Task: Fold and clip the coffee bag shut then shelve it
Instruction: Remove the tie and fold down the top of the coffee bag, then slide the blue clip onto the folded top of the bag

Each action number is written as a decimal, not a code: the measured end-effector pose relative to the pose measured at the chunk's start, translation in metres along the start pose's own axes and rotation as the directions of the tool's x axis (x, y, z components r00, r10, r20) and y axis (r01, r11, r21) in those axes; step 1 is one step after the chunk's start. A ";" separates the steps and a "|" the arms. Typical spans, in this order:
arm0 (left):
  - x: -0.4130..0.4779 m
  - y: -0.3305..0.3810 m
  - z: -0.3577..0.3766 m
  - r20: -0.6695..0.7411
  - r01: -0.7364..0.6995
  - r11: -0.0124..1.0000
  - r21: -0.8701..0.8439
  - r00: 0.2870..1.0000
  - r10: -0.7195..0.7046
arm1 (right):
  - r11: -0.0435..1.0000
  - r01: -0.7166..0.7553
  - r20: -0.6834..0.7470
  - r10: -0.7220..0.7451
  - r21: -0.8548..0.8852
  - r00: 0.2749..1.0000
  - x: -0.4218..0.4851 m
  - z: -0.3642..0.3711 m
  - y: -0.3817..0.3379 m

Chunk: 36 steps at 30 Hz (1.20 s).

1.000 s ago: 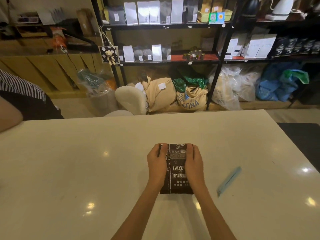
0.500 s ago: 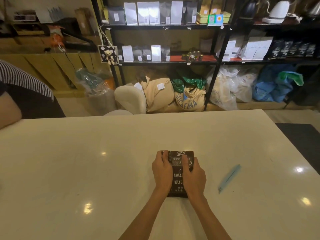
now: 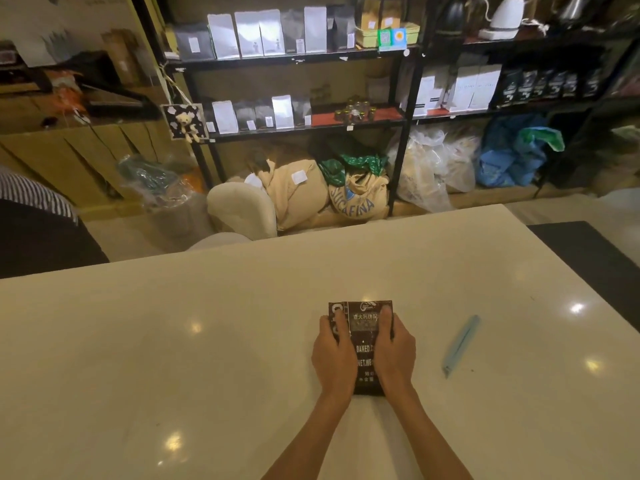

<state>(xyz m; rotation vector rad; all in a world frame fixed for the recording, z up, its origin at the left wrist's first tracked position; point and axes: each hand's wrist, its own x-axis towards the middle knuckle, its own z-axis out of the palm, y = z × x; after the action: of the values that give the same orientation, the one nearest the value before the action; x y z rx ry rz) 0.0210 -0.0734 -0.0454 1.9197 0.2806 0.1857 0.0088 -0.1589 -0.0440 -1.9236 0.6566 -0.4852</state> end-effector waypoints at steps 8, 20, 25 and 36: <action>-0.008 0.000 0.006 -0.047 0.025 0.998 0.059 0.999 -0.023 | 0.983 0.077 0.056 -0.068 -0.168 0.996 -0.006 -0.014 0.008; -0.019 -0.004 0.003 -0.011 -0.062 0.990 -0.130 0.998 0.061 | 0.745 -0.101 -0.051 0.089 -0.660 0.995 0.050 -0.114 0.045; -0.019 -0.004 -0.002 0.032 -0.084 0.984 -0.157 0.995 0.090 | 0.775 0.011 0.187 0.138 -0.632 0.973 0.042 -0.113 0.038; -0.012 0.004 -0.004 0.092 -0.191 0.977 -0.097 0.975 0.200 | 0.952 -0.070 0.215 0.138 -0.297 0.967 0.055 -0.137 0.051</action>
<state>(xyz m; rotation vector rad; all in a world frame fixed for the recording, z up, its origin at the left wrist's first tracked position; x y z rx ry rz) 0.0085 -0.0743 -0.0401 1.8617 0.0141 0.2271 -0.0416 -0.3066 -0.0305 -2.1639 0.6994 -0.0944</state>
